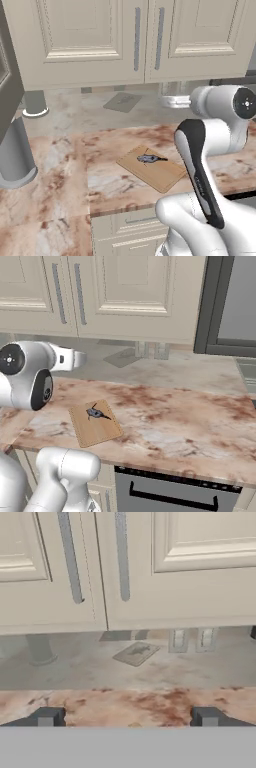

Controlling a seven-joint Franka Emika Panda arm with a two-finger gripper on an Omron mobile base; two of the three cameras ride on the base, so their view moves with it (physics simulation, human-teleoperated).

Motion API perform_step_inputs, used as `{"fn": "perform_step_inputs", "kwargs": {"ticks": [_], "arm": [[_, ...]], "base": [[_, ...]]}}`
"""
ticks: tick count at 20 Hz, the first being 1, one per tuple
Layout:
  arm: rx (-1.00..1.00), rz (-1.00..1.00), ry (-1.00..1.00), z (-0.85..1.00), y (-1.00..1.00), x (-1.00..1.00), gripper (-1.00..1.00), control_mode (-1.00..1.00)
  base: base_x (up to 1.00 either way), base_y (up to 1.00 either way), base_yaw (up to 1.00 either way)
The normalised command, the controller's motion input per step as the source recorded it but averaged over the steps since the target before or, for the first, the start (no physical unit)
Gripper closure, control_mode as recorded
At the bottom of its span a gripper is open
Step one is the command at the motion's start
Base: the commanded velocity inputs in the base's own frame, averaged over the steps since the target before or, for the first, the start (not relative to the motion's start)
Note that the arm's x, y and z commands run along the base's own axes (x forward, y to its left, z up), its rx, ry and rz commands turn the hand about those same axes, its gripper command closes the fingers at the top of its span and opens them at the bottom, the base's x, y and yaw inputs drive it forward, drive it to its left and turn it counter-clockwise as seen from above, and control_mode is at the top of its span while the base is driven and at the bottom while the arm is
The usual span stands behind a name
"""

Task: Open the cabinet, retrieve the rolling pin, and place it next to the meat on the cutting board to prepare for tenderizing.

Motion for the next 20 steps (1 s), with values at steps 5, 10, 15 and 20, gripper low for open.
{"fn": "perform_step_inputs", "kwargs": {"ticks": [5,10,15,20], "arm": [[0.03,0.00,-0.28,0.66,0.21,0.00,-1.00,-1.00],[0.00,0.00,-0.17,0.61,0.09,0.00,-1.00,-1.00],[-0.01,0.00,-0.06,0.26,0.01,0.01,-1.00,-1.00],[0.00,0.00,0.00,0.10,0.00,0.08,-1.00,-1.00]], "base": [[0.00,0.00,0.00],[0.00,0.00,0.00],[0.00,0.00,0.00],[0.00,0.00,0.00]]}}
